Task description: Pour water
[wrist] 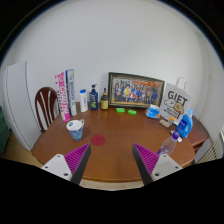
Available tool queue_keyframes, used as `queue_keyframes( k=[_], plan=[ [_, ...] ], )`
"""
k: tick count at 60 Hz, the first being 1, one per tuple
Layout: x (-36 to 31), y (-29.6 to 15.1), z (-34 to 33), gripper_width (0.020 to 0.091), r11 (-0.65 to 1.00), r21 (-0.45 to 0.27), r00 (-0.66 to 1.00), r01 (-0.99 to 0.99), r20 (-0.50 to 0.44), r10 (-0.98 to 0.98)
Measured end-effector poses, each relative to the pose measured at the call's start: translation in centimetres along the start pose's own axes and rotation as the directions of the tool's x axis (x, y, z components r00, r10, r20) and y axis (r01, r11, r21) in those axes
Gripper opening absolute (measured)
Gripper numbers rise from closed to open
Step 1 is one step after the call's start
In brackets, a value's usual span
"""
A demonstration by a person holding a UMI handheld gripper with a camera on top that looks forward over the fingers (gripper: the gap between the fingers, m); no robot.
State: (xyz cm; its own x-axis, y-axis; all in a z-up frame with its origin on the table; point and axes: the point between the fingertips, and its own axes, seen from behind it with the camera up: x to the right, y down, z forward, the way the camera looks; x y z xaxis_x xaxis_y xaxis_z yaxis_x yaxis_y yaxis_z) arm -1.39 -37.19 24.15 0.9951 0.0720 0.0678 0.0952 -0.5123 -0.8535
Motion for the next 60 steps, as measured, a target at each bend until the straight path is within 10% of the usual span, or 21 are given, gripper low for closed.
queue_keyframes(
  k=[28,47,60],
  plan=[
    [15.8,9.5,3.8,0.0856,0.997,-0.005,0.988,-0.074,-0.135,0.073],
    [23.8,11.3,12.0,0.0856,0.989,0.117,0.988,-0.090,-0.114,0.103],
    [24.5,12.1,17.5,0.0703,0.982,0.144,0.988,-0.124,-0.070,0.135]
  ],
)
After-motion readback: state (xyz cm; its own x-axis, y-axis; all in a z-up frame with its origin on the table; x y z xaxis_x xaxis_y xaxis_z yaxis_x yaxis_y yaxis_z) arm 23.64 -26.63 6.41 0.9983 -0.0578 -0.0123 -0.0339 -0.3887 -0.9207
